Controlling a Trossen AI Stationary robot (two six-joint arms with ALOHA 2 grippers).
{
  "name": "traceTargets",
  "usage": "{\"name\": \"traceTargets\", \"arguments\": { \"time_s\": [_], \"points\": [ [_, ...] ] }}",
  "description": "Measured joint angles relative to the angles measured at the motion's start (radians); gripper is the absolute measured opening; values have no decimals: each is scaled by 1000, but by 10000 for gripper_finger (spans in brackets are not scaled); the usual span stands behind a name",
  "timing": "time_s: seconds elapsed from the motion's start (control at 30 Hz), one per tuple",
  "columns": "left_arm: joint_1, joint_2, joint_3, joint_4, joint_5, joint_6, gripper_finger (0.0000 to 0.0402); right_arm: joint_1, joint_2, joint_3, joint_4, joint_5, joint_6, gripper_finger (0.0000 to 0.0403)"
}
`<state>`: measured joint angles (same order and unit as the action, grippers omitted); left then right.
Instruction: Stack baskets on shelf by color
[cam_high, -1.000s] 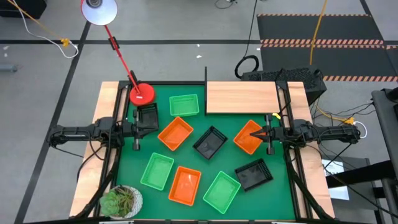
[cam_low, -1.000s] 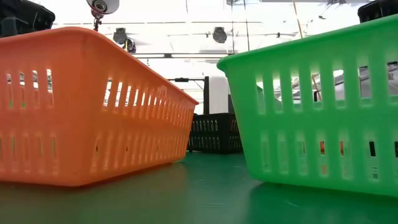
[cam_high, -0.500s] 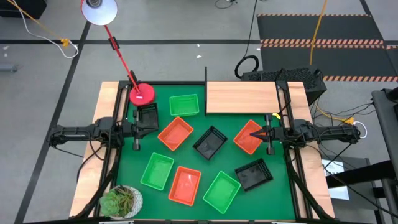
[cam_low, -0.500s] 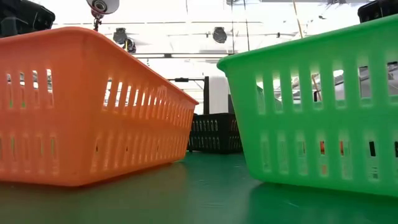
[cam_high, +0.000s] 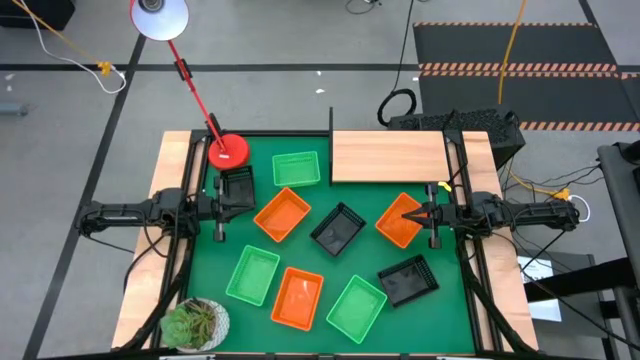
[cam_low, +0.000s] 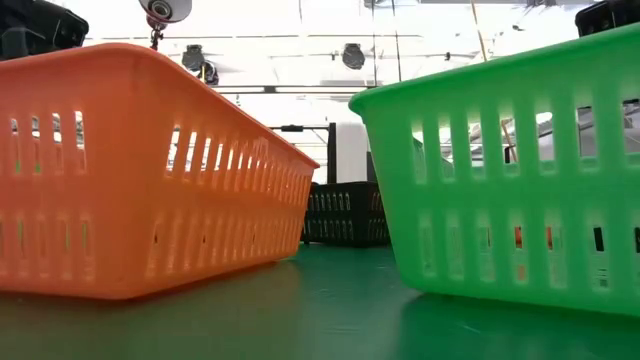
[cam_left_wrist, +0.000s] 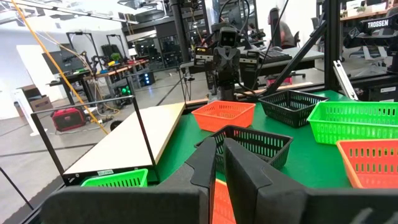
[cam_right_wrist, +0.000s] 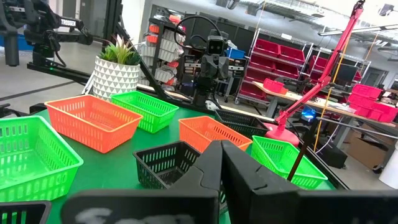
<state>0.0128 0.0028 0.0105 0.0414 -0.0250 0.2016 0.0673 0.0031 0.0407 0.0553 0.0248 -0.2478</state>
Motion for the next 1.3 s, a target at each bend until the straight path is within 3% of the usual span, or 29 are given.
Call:
{"name": "traceTargets", "arguments": {
  "time_s": [0.93, 1.3],
  "points": [
    [0, 0, 0, 20, -5, 25, 35, 0, 0, 0, 0, 1, 3, 0],
    [0, 0, 0, 20, -6, 21, 35, 0, 0, 0, 7, 0, 184, 0]
  ]
}}
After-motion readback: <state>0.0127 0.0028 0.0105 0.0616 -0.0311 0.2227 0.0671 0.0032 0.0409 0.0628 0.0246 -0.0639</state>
